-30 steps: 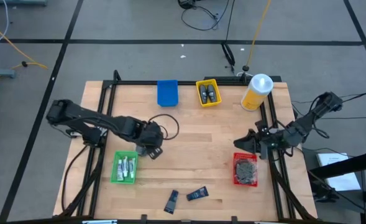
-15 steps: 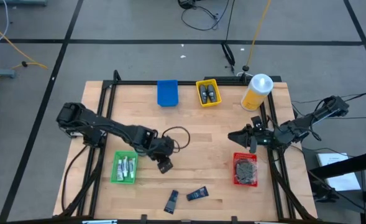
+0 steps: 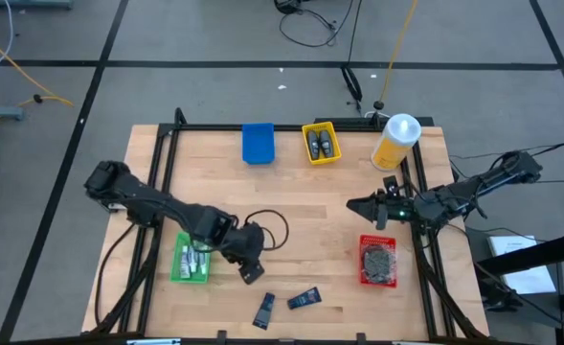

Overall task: Pick & Place Travel size toiletries
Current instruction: Put the blue shave cream into the blue bin

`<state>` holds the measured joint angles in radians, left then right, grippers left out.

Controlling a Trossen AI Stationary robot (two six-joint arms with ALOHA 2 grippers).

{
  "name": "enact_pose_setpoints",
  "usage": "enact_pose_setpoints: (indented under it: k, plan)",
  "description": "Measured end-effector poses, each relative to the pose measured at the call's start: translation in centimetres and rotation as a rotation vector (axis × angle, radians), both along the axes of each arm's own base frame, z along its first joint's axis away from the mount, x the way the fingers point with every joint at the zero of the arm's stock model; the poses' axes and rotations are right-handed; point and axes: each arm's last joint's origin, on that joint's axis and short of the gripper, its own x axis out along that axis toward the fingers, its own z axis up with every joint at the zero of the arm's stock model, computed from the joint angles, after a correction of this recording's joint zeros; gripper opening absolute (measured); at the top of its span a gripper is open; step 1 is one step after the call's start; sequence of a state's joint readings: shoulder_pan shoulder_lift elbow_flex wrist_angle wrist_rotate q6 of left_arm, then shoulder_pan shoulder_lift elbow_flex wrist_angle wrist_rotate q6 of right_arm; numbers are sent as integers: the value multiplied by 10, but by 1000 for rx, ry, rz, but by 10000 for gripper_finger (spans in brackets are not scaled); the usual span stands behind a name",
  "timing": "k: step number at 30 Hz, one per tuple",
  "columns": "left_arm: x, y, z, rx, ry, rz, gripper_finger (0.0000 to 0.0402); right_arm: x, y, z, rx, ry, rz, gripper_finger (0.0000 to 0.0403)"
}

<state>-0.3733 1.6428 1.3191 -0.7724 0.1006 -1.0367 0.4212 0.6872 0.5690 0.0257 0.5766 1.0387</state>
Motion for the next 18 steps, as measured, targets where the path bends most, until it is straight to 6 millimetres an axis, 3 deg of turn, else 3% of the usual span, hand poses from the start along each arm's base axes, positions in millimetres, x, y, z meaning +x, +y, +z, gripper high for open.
enact_pose_setpoints:
  k: [4, 8, 13, 18]
  plan:
    - [-1, -14, 15, -10, -42, 65, 207, 0, -1, 0, 20, -4, -12, 130]
    - [0, -29, 14, -35, -44, 150, 207, 0, -1, 0, -3, 1, 0, 130]
    - [15, -55, -13, -108, -41, 270, 207, 1, 1, 0, -18, 10, 86, 130]
    - [35, -66, -46, -160, -16, 357, 207, 1, 4, 0, -1, 14, 172, 130]
